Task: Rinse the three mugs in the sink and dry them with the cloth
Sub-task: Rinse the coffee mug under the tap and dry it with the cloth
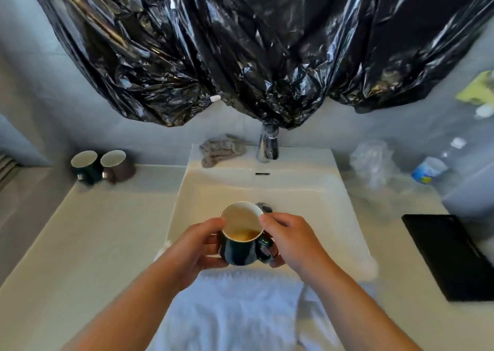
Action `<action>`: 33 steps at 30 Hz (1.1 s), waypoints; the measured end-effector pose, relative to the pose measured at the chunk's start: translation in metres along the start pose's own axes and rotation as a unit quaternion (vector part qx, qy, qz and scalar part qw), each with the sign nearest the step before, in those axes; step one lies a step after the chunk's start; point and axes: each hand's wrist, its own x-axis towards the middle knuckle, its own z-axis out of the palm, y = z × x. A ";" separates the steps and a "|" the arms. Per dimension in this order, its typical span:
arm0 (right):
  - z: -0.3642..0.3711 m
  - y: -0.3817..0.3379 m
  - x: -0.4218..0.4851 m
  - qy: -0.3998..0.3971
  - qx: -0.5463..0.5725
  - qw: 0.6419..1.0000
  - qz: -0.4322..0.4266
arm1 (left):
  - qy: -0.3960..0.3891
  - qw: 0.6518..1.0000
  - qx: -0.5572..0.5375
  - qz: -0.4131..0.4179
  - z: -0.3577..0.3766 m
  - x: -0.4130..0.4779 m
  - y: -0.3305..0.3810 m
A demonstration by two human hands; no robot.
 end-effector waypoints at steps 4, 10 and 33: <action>-0.029 0.002 0.017 -0.016 -0.020 1.000 0.011 | -0.029 0.999 0.001 -0.018 0.024 0.023 0.002; -0.056 -0.013 0.076 -0.086 -0.176 0.980 0.035 | -0.042 0.999 -0.008 -0.030 0.033 0.074 0.012; -0.079 -0.105 0.232 -0.022 -0.543 0.773 -0.327 | 0.027 0.999 -0.023 -0.005 0.068 0.170 0.032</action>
